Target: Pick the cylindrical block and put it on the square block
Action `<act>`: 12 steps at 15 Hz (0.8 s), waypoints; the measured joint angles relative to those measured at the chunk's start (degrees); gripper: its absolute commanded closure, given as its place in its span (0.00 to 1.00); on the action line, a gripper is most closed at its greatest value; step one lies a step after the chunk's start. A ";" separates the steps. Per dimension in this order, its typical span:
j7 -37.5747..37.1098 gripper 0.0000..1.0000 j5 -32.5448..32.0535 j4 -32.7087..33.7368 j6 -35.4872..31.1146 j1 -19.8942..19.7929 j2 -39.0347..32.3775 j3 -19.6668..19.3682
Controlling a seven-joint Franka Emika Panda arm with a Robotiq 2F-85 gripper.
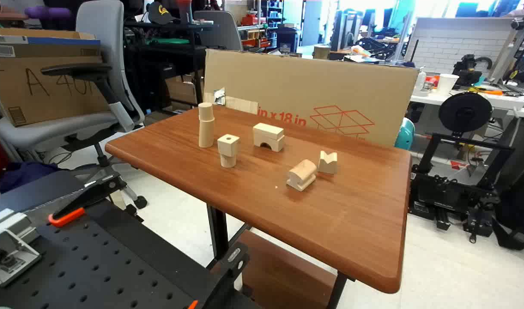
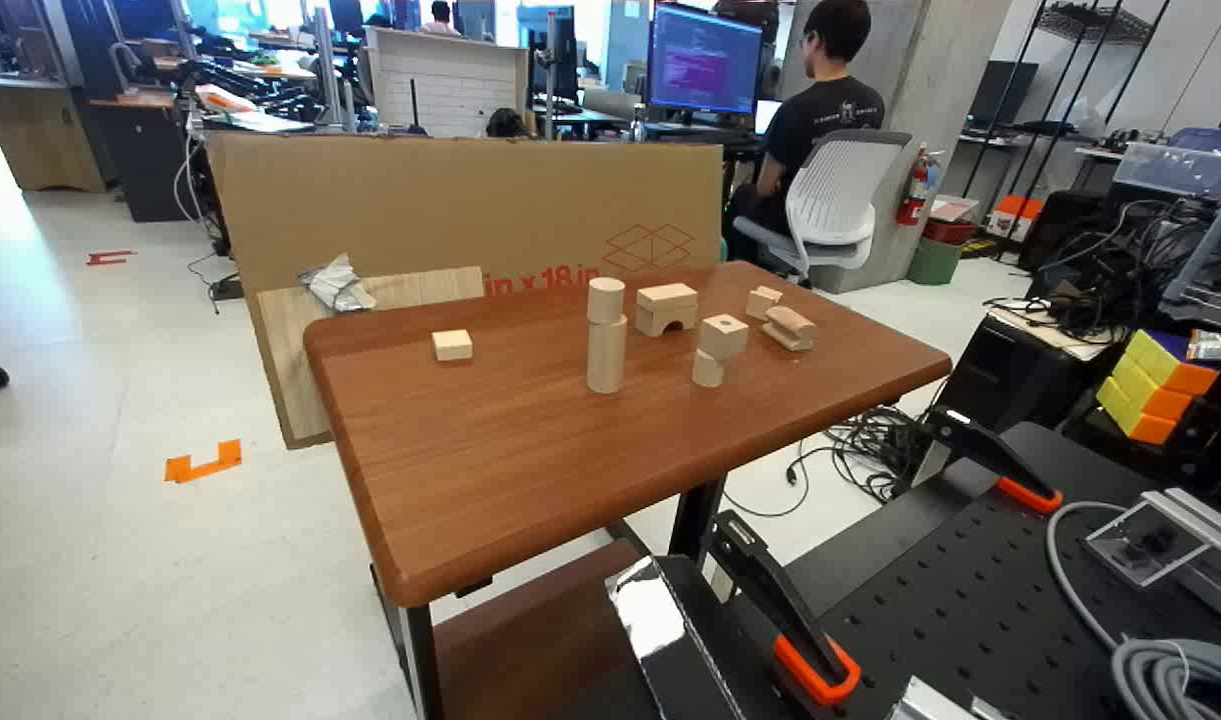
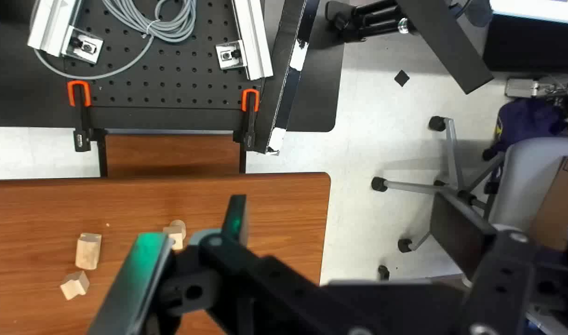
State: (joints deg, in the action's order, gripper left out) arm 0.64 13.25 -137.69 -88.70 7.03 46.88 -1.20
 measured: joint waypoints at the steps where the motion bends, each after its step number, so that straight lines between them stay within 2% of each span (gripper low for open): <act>1: 0.00 0.00 0.00 0.01 -0.03 0.00 0.00 0.00; 12: -0.08 0.00 0.00 -0.23 -1.56 -0.87 -1.21 0.96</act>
State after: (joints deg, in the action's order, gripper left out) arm 0.55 13.26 -137.92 -90.26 6.16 45.67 -0.24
